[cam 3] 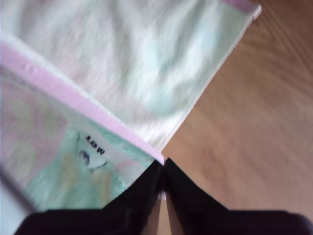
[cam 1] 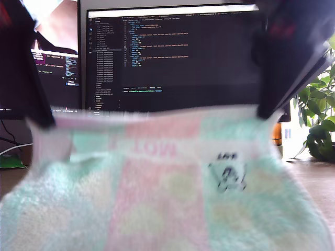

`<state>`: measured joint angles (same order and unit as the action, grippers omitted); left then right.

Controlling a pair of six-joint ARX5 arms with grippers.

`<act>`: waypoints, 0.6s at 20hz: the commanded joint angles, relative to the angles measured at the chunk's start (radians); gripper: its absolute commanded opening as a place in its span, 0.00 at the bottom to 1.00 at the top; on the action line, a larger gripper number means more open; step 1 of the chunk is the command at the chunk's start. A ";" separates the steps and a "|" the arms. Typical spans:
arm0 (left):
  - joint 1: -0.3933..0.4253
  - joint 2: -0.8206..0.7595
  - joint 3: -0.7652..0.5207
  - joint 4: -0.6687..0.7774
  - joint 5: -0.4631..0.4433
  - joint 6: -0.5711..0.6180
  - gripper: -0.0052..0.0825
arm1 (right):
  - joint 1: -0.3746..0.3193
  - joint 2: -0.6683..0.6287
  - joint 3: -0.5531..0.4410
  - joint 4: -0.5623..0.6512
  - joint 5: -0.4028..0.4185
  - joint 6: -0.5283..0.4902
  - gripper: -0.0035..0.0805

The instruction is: Fold the tea towel to a neat square and place it to the right

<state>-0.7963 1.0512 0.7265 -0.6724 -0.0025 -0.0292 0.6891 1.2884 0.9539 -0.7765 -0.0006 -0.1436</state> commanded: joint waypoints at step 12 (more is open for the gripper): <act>0.307 0.109 -0.019 0.211 0.119 0.221 0.04 | -0.114 0.105 -0.023 0.245 -0.074 -0.048 0.03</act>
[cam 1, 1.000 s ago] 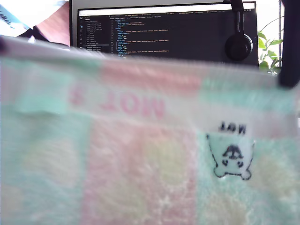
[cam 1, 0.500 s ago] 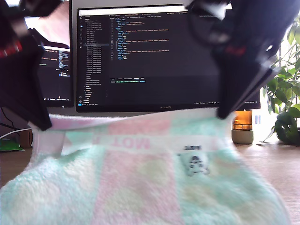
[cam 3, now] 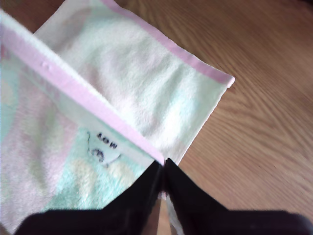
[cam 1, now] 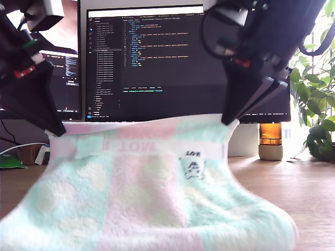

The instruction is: Fold the tea towel to a neat square and place it to the right

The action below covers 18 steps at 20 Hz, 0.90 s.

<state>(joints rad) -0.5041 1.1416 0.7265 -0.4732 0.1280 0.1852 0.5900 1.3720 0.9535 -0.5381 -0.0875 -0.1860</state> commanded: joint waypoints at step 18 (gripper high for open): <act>0.092 0.206 -0.019 0.218 -0.016 0.033 0.04 | -0.042 0.192 -0.014 0.212 0.080 -0.045 0.03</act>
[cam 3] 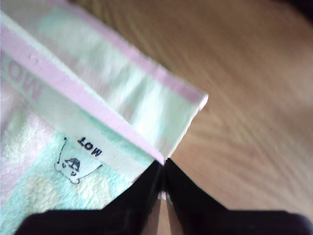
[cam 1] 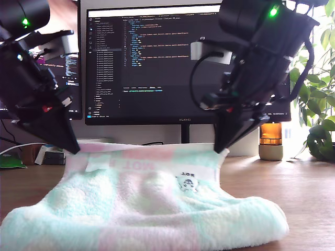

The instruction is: Fold the tea towel to a neat square and place it to the right

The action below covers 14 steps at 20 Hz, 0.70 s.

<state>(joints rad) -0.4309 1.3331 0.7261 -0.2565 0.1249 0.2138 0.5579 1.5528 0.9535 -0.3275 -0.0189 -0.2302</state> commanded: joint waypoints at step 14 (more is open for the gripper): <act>0.030 0.098 -0.018 0.111 0.002 0.004 0.04 | -0.010 0.056 0.010 0.030 0.119 -0.002 0.03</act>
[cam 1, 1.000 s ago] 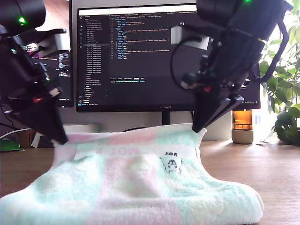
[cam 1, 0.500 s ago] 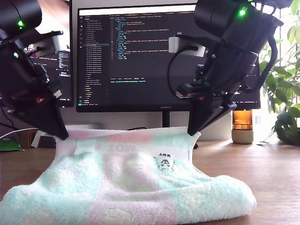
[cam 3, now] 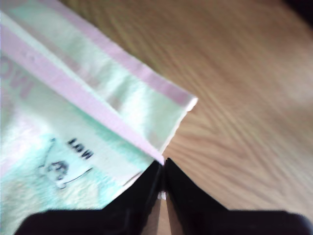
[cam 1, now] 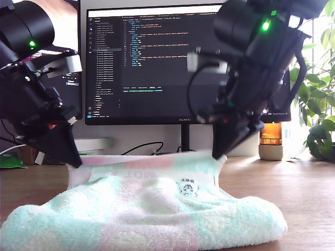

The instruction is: Fold the tea towel to a neat square and place it to the right

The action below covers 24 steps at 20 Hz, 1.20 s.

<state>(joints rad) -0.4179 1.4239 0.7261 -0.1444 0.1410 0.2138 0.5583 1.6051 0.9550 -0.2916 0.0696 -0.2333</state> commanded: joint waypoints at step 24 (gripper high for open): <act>0.030 0.018 -0.018 -0.011 -0.017 0.002 0.04 | -0.009 0.113 0.091 -0.053 0.011 -0.029 0.03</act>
<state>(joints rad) -0.4072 1.4239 0.7261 -0.1558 0.1368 0.2134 0.5636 1.7245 1.0504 -0.3439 0.0666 -0.2611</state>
